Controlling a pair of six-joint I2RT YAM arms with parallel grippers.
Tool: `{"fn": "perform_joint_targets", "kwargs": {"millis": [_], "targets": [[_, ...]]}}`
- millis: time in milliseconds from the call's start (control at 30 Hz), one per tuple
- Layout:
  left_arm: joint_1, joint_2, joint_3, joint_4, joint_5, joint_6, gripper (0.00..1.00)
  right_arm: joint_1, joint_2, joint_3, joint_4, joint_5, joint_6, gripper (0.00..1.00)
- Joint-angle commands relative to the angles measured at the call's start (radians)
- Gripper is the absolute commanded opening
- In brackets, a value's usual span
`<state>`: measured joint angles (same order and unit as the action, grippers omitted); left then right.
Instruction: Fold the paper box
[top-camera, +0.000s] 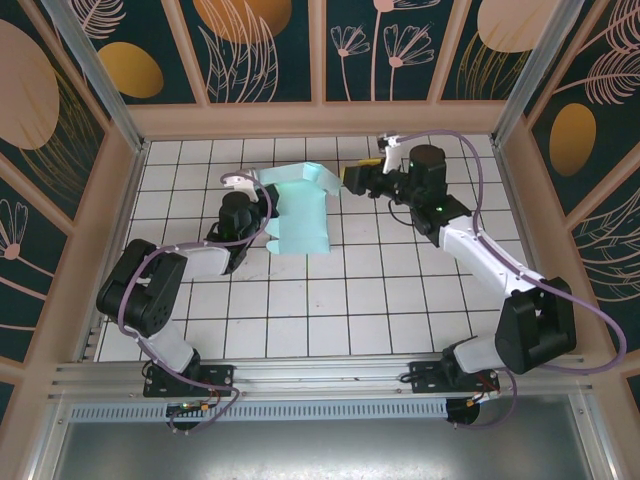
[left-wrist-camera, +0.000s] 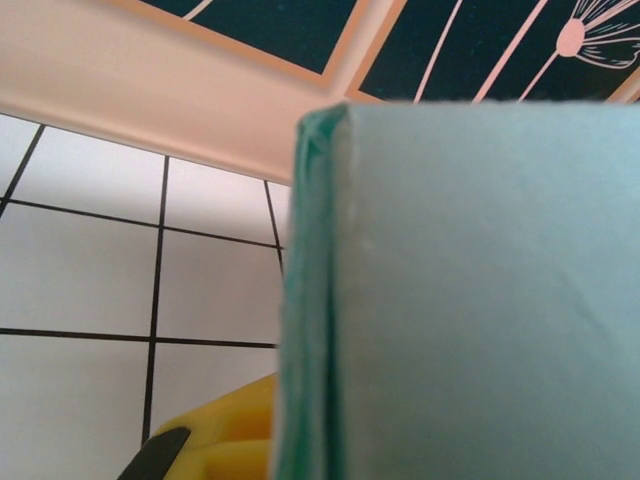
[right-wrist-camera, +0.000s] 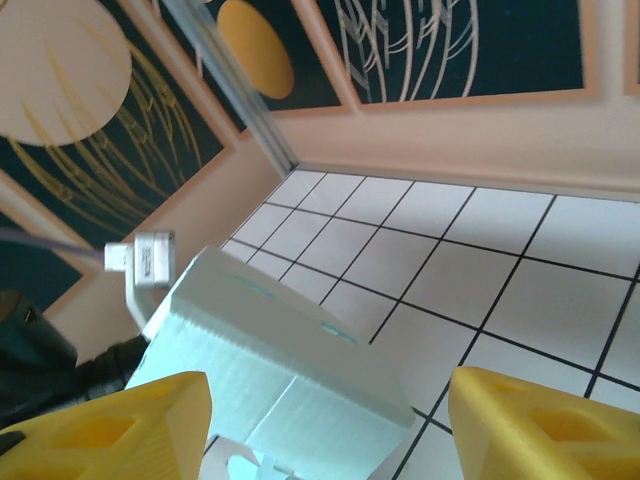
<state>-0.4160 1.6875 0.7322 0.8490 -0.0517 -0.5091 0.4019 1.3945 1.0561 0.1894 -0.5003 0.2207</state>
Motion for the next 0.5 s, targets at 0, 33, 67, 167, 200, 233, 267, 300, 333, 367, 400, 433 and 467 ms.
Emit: {"fn": "perform_joint_targets", "kwargs": {"millis": [0, 33, 67, 167, 200, 233, 267, 300, 333, 367, 400, 433, 467], "targets": [[0.004, -0.016, 0.036, -0.001, 0.055, -0.026, 0.0, 0.005, -0.001, -0.024, -0.014, -0.036, -0.085, 0.61], [0.003, -0.014, 0.041, 0.0, 0.065, -0.03, 0.0, 0.01, 0.005, -0.018, -0.022, -0.036, -0.097, 0.6], [0.003, -0.011, 0.045, 0.001, 0.074, -0.032, 0.0, 0.017, 0.011, -0.011, -0.034, -0.029, -0.109, 0.59], [0.003, 0.002, 0.062, -0.003, 0.098, -0.033, 0.0, 0.072, 0.042, 0.029, -0.097, 0.022, -0.191, 0.52], [0.003, 0.007, 0.066, -0.004, 0.101, -0.034, 0.0, 0.094, 0.057, 0.048, -0.125, 0.041, -0.218, 0.49], [0.003, 0.011, 0.069, -0.004, 0.102, -0.035, 0.0, 0.114, 0.073, 0.067, -0.15, 0.052, -0.245, 0.48], [0.003, 0.014, 0.07, -0.004, 0.102, -0.035, 0.0, 0.129, 0.087, 0.081, -0.171, 0.059, -0.266, 0.47], [0.003, 0.016, 0.072, -0.004, 0.101, -0.037, 0.0, 0.139, 0.097, 0.093, -0.186, 0.066, -0.287, 0.46], [0.002, 0.017, 0.07, -0.004, 0.102, -0.037, 0.0, 0.153, 0.105, 0.099, -0.188, 0.081, -0.295, 0.43], [0.003, 0.017, 0.07, -0.004, 0.103, -0.036, 0.0, 0.162, 0.111, 0.103, -0.188, 0.086, -0.298, 0.41], [0.003, 0.019, 0.07, -0.004, 0.102, -0.036, 0.0, 0.166, 0.117, 0.106, -0.185, 0.083, -0.3, 0.39], [0.003, 0.02, 0.072, -0.007, 0.099, -0.034, 0.0, 0.169, 0.121, 0.111, -0.189, 0.074, -0.302, 0.38], [0.003, 0.021, 0.072, -0.009, 0.097, -0.034, 0.0, 0.17, 0.123, 0.113, -0.189, 0.069, -0.306, 0.38]]}}
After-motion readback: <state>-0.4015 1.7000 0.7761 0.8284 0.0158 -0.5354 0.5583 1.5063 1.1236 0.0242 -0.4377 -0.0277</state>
